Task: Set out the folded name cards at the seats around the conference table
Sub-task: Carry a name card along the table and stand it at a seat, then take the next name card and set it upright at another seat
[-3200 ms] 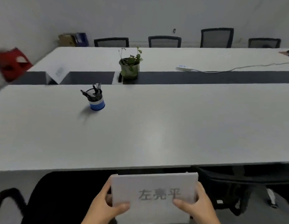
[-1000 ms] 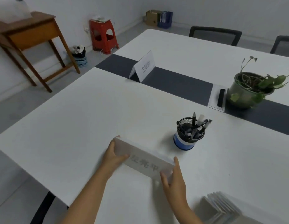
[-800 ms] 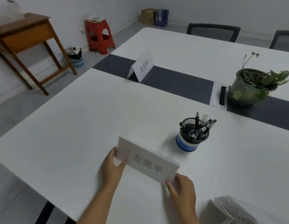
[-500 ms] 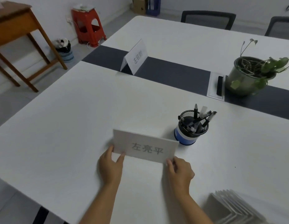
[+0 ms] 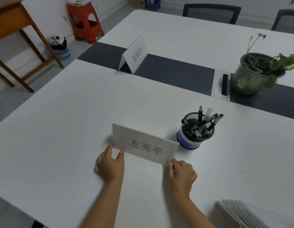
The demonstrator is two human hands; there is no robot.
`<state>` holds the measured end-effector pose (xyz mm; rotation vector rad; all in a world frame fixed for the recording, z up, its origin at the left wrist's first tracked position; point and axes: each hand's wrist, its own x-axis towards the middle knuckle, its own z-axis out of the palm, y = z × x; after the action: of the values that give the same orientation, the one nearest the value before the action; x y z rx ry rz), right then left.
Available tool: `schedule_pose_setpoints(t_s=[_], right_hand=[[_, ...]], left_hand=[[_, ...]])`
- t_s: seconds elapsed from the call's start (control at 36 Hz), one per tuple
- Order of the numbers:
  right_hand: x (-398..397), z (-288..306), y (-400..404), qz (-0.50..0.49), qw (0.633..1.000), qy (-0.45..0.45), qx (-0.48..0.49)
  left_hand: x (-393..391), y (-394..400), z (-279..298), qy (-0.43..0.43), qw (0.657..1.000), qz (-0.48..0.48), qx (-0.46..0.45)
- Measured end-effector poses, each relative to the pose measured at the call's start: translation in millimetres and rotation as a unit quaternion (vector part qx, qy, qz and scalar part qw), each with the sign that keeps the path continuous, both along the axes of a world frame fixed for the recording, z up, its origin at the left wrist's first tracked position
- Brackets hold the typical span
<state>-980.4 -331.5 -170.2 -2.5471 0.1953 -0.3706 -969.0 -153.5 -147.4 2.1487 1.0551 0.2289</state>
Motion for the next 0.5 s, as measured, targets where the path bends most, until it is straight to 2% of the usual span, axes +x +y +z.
schedule_pose_setpoints(t_s=[0.25, 0.5], right_hand=[[1, 3, 1, 0.001, 1.000, 0.011, 0.007], [-13, 21, -4, 0.032, 0.990, 0.074, 0.114]], left_hand=[[0, 1, -2, 0.014, 1.000, -0.010, 0.012], [-14, 3, 8, -0.013, 0.998, -0.045, -0.031]])
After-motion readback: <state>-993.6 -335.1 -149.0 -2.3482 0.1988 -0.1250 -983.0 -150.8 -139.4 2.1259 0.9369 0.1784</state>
